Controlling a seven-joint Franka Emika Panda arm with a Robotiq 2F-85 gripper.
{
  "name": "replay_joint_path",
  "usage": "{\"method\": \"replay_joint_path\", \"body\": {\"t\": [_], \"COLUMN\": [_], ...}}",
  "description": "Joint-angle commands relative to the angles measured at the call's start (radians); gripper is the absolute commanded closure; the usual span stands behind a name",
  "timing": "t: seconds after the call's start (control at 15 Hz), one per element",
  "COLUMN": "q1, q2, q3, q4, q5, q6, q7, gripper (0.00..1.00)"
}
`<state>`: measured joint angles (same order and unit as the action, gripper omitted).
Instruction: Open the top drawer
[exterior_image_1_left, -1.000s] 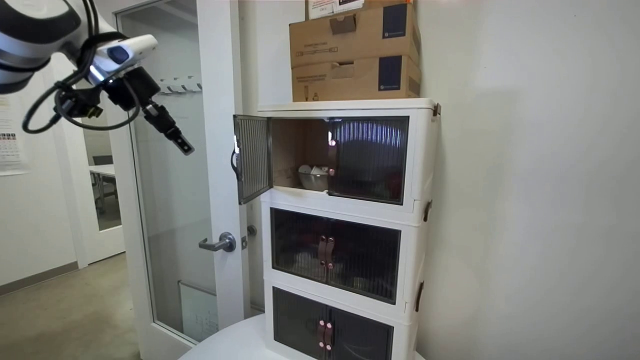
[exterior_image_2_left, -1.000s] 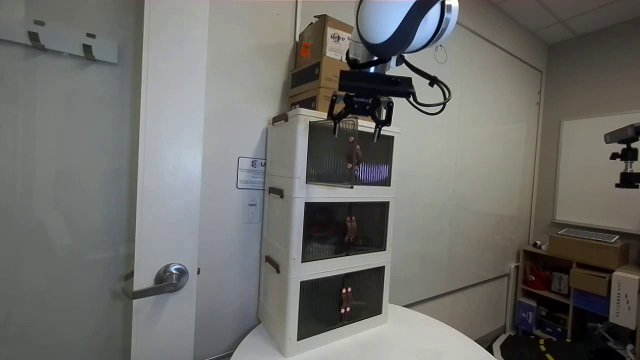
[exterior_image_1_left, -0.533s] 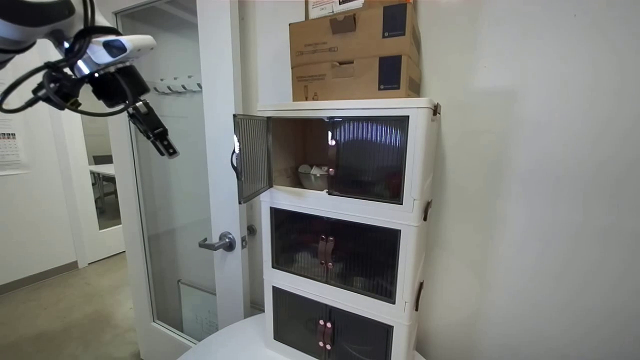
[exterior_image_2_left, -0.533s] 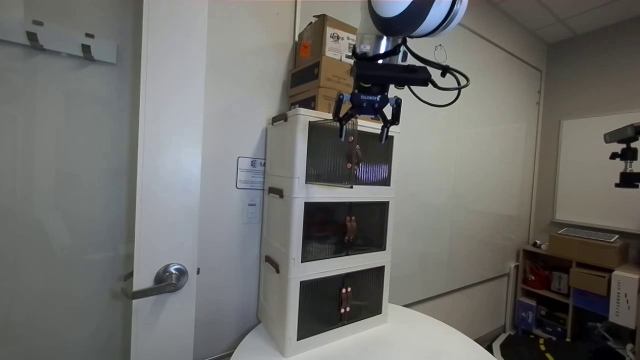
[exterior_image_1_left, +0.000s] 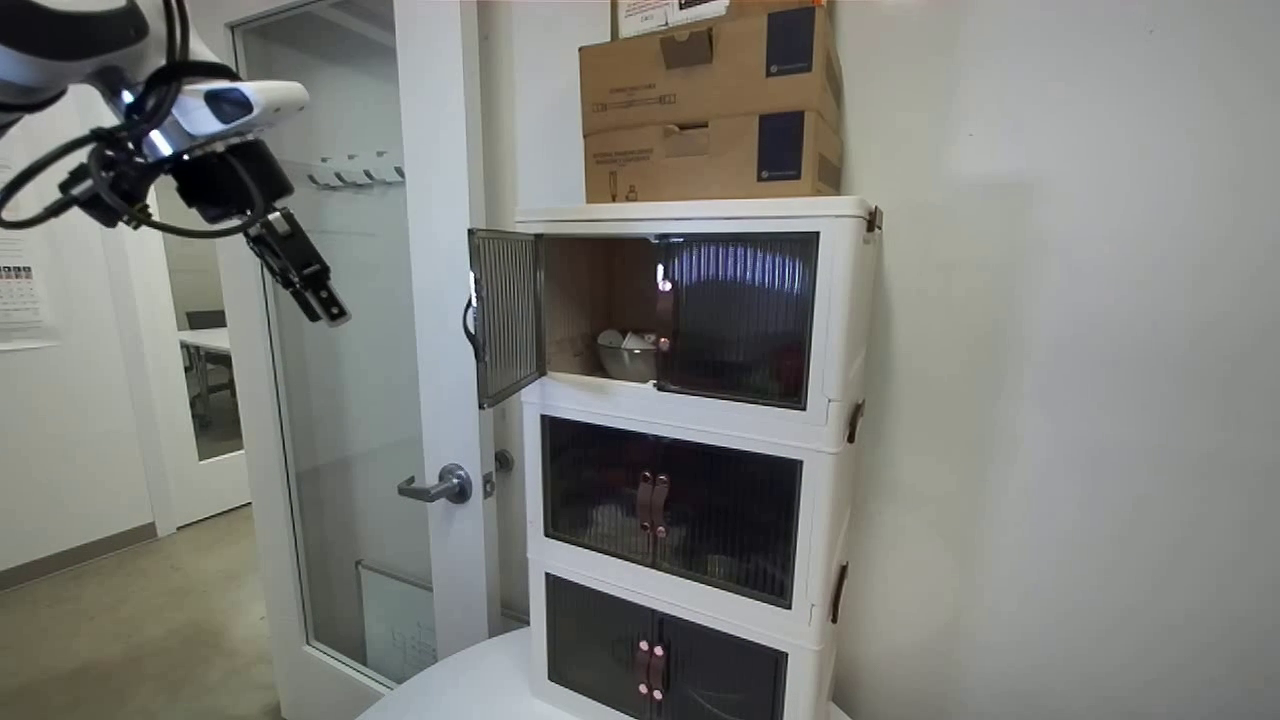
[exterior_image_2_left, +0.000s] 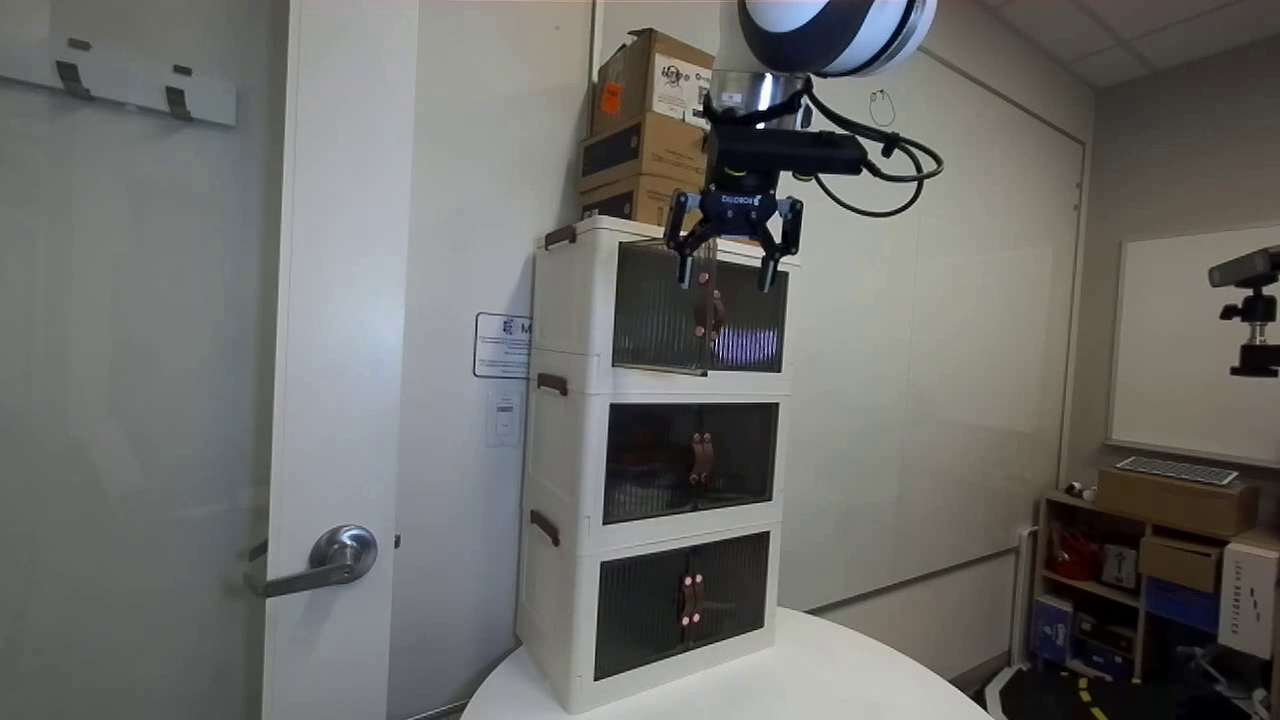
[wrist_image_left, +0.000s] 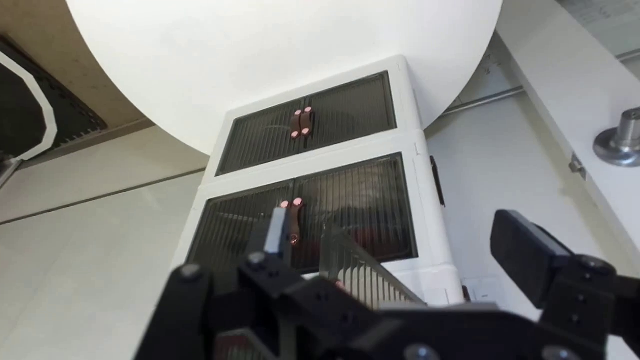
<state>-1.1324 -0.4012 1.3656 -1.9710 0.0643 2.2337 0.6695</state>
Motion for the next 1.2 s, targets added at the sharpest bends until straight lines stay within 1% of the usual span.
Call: {"method": "replay_joint_path", "body": {"t": [0.0,0.13,0.2,0.33,0.53,0.73,0.8,0.87,0.93,1.13], "q1": [0.069,0.093,0.039,0.027,0.03,0.037,0.229,0.063,0.085,0.049], "q2": [0.151,0.218,0.227,0.292,0.377,0.449,0.496,0.486,0.503,0.564], "q3": [-0.018,-0.034,0.021,0.04,0.024,0.001,-0.19,-0.045,-0.08,-0.074], "q4": [-0.023,-0.024,0.013,0.04,0.093,0.161,0.182,0.209,0.23,0.291], "q5": [-0.028,-0.043,-0.02,-0.03,-0.026,0.005,-0.016,0.035,0.058,0.109], "q6": [0.021,0.031,0.011,-0.006,-0.041,-0.103,-0.127,-0.159,-0.191,-0.311], "q7": [-0.107,-0.174,-0.22,-0.294,-0.438,-0.588,-0.618,-0.688,-0.741,-0.87], "gripper": [0.0,0.0,0.0,0.0,0.0,0.0,0.0,0.0,0.0,0.0]}}
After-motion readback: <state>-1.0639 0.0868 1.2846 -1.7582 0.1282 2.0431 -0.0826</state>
